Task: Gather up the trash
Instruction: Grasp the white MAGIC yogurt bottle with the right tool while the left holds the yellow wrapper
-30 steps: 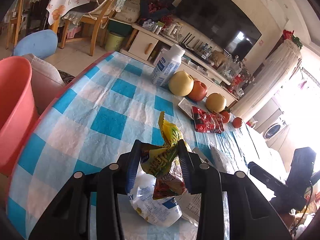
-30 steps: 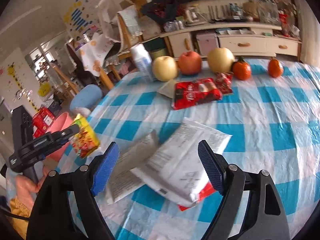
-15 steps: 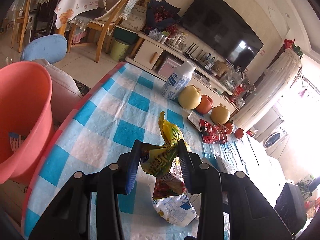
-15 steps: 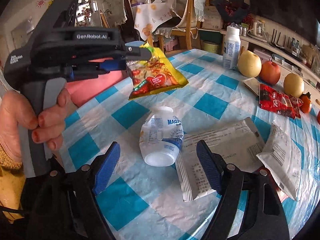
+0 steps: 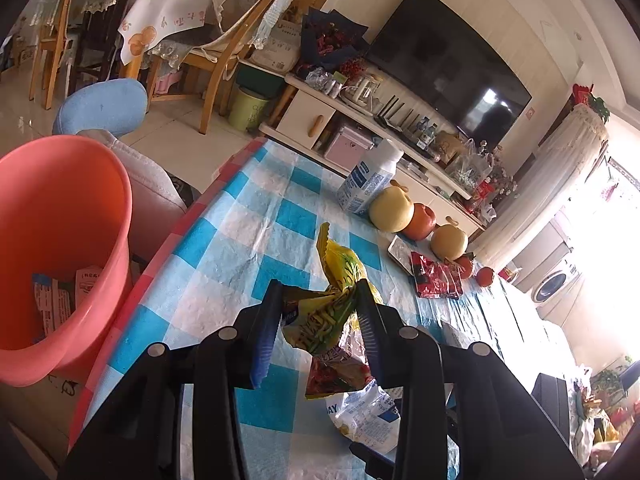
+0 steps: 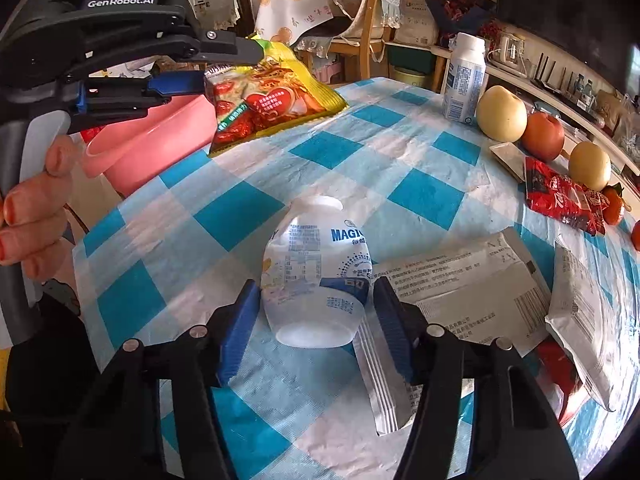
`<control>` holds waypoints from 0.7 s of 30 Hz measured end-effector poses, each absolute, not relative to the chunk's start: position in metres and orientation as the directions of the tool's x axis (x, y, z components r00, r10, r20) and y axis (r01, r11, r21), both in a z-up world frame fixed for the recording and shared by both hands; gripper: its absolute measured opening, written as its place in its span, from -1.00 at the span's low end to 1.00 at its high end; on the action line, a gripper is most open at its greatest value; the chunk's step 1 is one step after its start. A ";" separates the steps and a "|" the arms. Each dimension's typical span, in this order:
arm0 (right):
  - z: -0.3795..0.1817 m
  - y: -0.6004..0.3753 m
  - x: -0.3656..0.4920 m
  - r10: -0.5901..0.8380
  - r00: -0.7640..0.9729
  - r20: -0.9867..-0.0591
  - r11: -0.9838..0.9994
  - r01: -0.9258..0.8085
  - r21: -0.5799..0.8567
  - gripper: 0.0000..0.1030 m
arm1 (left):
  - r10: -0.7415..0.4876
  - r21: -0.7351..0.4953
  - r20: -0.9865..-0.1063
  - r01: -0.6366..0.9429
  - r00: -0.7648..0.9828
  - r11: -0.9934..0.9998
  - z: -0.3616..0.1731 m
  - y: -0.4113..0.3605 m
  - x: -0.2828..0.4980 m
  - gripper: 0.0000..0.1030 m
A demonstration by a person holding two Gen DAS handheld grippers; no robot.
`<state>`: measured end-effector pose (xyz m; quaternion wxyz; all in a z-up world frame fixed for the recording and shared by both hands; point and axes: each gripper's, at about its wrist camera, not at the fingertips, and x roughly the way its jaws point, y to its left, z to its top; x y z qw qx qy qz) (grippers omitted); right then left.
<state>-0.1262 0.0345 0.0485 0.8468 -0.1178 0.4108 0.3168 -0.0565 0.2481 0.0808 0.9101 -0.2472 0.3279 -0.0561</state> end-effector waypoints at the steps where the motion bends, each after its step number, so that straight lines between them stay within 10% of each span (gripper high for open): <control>1: 0.048 0.034 -0.126 0.438 0.463 -0.771 0.774 -0.630 0.061 0.13 | -0.265 -0.489 -0.568 -0.061 0.779 0.870 0.081 0.249 -0.057 -0.25; 21: 0.068 0.039 -0.130 0.415 0.533 -0.737 0.805 -0.592 0.024 0.10 | -0.253 -0.529 -0.527 -0.080 0.812 0.845 0.089 0.273 -0.068 -0.25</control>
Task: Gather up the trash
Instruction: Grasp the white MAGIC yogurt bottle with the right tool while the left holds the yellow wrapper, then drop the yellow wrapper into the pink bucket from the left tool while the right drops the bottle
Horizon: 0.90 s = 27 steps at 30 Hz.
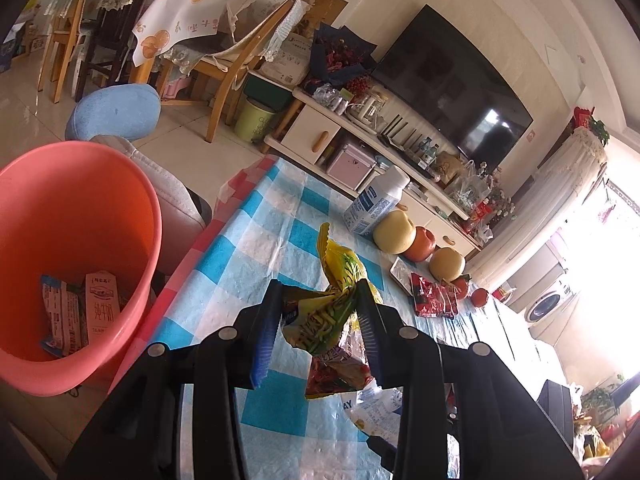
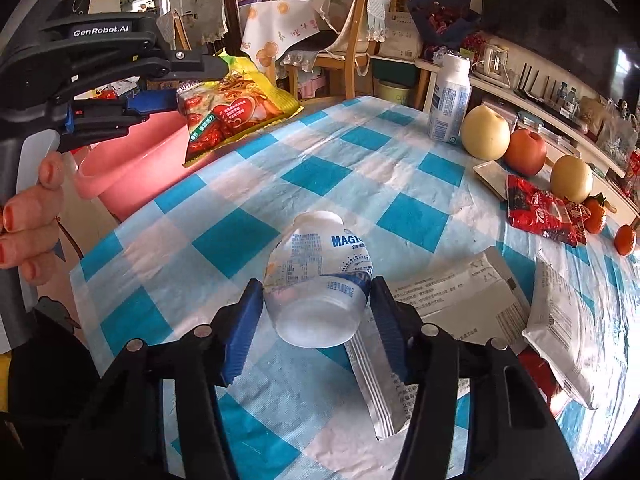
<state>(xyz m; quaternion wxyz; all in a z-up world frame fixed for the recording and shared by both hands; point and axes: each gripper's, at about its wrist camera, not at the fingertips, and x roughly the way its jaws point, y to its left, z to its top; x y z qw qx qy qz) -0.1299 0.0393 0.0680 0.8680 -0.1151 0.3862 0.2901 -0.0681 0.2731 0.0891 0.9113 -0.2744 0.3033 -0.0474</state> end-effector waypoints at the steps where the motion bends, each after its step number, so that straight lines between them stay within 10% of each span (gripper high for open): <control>1: 0.070 0.040 -0.130 0.414 0.538 -0.735 0.806 -0.591 0.022 0.10 | -0.251 -0.531 -0.524 -0.083 0.814 0.843 0.090 0.275 -0.069 -0.25; 27: 0.152 0.200 -0.123 0.614 0.506 -0.606 0.625 -0.781 -0.019 0.10 | 0.219 -0.463 -0.534 -0.499 0.817 0.733 0.102 0.419 -0.121 -0.24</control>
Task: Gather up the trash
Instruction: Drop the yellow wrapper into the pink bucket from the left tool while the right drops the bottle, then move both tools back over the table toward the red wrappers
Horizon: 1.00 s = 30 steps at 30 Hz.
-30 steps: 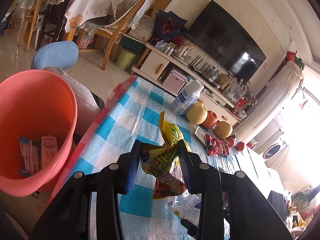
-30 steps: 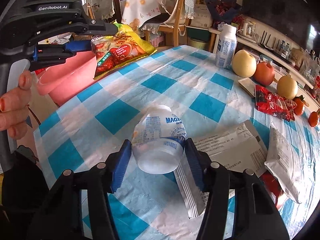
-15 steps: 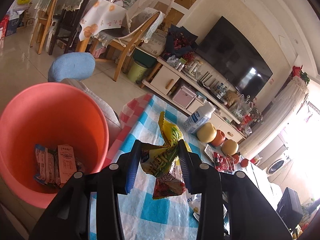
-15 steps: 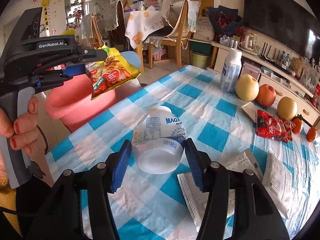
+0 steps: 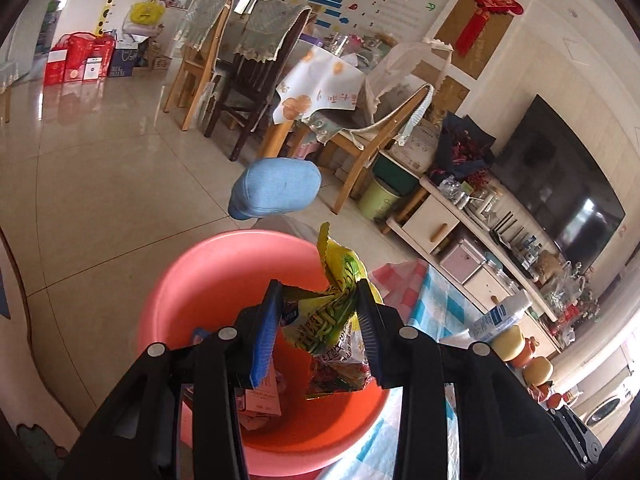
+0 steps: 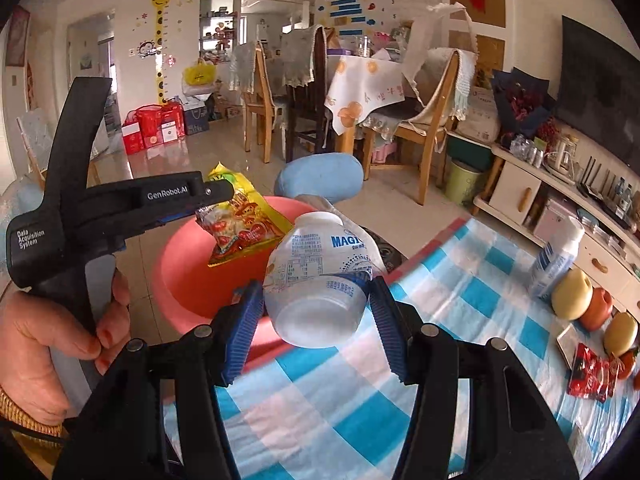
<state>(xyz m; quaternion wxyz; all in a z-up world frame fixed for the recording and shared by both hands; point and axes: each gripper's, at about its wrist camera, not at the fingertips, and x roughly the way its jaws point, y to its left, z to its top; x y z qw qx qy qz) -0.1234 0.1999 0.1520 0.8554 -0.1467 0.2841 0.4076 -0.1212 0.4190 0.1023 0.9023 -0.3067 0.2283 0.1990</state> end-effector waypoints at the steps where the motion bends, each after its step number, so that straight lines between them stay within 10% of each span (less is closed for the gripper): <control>1: 0.152 0.208 -0.123 0.618 0.501 -0.606 0.615 -0.788 -0.024 0.10 | 0.221 -0.462 -0.539 -0.505 0.813 0.729 0.101 0.422 -0.120 -0.24; 8: 0.141 0.251 -0.111 0.628 0.462 -0.627 0.576 -0.817 -0.025 0.11 | 0.271 -0.443 -0.570 -0.568 0.776 0.694 0.096 0.437 -0.121 -0.17; 12: 0.131 0.249 -0.104 0.633 0.461 -0.622 0.598 -0.801 0.014 0.46 | 0.315 -0.427 -0.568 -0.600 0.760 0.677 0.095 0.439 -0.120 0.40; 16: 0.134 0.229 -0.106 0.628 0.497 -0.598 0.643 -0.765 0.040 0.63 | 0.345 -0.398 -0.556 -0.607 0.756 0.688 0.096 0.435 -0.120 0.54; 30: 0.160 0.122 -0.115 0.476 0.678 -0.560 0.823 -0.568 0.012 0.81 | 0.457 -0.278 -0.461 -0.613 0.761 0.740 0.117 0.396 -0.114 0.74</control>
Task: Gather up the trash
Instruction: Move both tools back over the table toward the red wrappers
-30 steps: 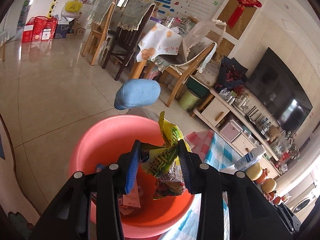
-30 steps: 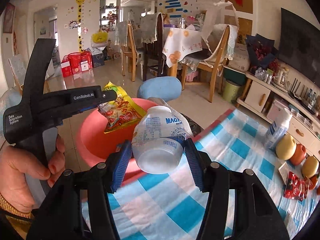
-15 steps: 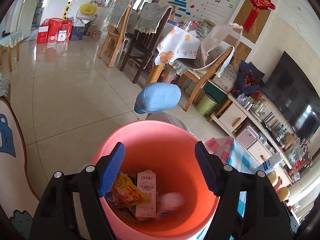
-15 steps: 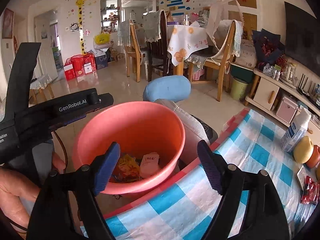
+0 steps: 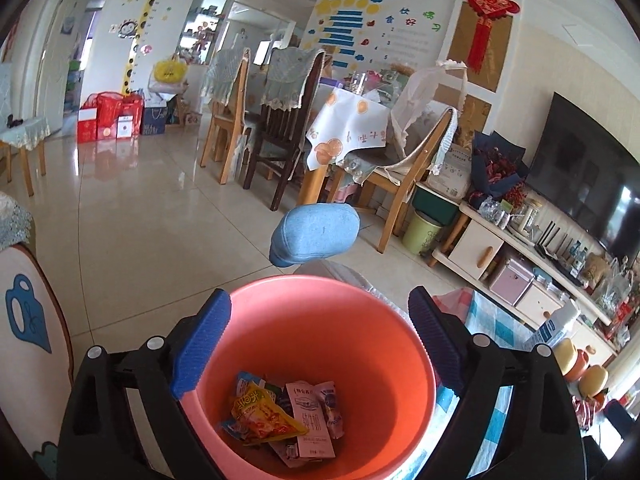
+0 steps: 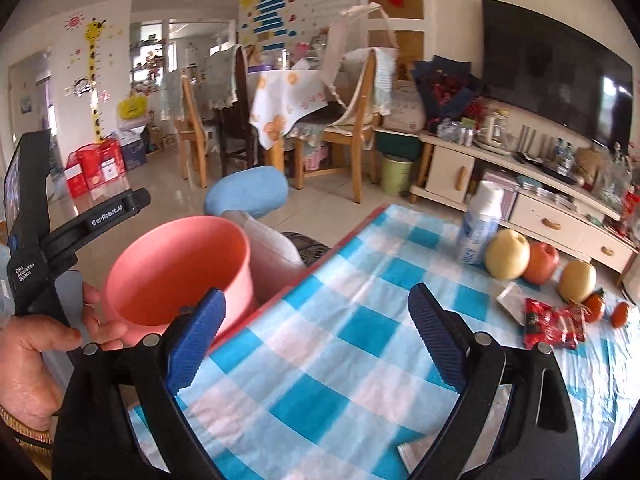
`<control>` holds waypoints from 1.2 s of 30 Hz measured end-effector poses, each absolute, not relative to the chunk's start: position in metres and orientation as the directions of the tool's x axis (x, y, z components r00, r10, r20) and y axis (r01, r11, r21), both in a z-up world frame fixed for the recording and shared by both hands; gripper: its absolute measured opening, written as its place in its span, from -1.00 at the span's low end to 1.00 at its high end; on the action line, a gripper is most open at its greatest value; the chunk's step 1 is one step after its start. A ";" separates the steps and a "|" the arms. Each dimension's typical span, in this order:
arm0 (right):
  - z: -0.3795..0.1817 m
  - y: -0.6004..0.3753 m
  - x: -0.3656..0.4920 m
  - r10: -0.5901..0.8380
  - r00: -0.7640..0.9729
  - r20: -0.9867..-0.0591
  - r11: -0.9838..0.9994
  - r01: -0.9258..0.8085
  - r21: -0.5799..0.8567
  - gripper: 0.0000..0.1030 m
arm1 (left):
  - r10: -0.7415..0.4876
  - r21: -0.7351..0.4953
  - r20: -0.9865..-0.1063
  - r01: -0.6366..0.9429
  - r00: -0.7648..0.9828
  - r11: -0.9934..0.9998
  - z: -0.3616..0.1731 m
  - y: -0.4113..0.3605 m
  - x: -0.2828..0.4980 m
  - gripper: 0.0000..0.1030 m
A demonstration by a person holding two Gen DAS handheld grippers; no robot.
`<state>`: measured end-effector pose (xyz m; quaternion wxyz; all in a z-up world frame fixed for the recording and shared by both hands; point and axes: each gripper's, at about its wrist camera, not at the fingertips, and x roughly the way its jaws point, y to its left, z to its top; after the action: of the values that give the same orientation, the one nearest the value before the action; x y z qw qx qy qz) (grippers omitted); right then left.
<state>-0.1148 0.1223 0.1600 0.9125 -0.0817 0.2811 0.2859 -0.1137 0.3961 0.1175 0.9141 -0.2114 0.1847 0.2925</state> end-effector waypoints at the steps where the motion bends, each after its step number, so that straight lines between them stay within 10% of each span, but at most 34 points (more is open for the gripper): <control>1: 0.162 0.114 -0.116 0.469 0.686 -0.557 0.831 -0.556 0.016 0.82 | 0.459 -0.263 -0.454 -0.607 0.764 0.750 0.120 0.391 -0.112 0.74; 36: 0.150 -0.211 -0.100 0.134 0.855 -0.500 0.986 -0.066 0.151 0.84 | 0.090 0.077 -0.547 -0.057 0.832 0.995 0.137 0.146 -0.054 0.74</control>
<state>-0.1000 -0.2107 0.1497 0.9610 0.0643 0.2639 0.0522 -0.0544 0.1464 0.1368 0.9567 0.0288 0.2872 0.0386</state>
